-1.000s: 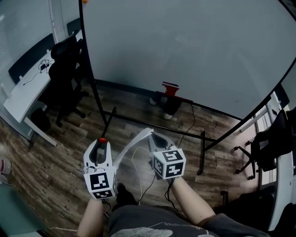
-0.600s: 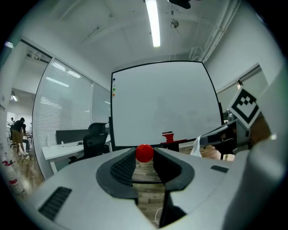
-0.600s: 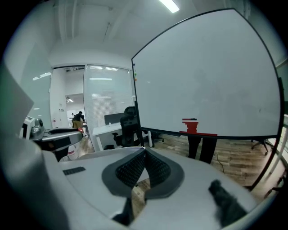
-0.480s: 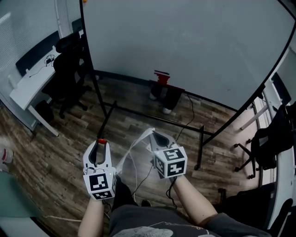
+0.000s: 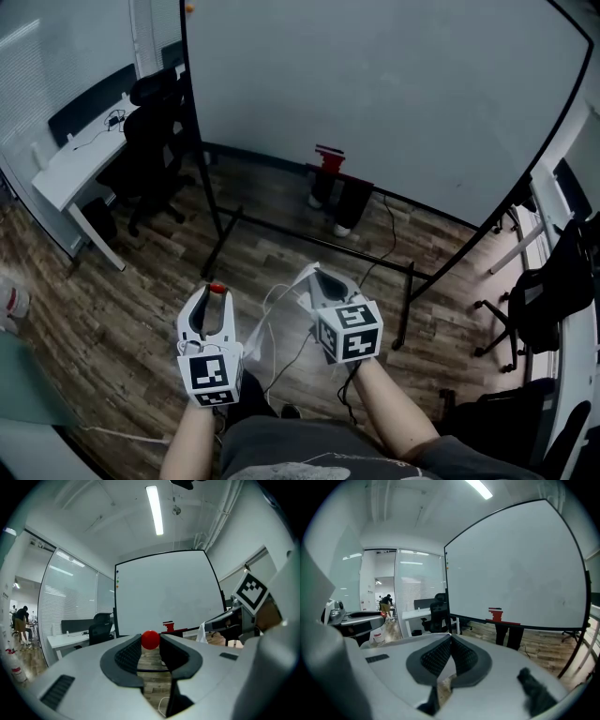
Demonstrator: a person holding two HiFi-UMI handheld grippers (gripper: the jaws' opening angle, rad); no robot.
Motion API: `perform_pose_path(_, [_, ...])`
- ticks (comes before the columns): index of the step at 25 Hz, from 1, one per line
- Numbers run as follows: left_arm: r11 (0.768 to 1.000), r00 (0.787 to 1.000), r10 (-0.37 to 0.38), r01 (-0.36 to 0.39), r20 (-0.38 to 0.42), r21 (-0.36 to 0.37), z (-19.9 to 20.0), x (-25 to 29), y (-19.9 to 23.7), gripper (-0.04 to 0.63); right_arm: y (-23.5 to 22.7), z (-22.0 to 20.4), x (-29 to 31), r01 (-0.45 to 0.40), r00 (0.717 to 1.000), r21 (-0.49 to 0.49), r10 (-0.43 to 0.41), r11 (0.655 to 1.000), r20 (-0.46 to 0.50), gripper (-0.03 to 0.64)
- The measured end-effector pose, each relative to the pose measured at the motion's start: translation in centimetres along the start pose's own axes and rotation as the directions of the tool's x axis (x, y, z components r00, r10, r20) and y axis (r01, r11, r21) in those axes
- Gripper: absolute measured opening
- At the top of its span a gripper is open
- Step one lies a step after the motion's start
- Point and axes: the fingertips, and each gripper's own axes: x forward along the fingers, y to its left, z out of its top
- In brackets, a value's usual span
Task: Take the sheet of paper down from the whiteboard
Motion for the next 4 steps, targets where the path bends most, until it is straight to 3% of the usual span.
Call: perform_pose_path(4, [1.000, 1.000, 0.001, -0.001, 0.007, 0.006, 0.03, -0.82, -0.10, 0.126, 0.45, -0.06, -0.73, 0.000, 1.000, 0.000, 0.000, 1.000, 0.007, 0.021])
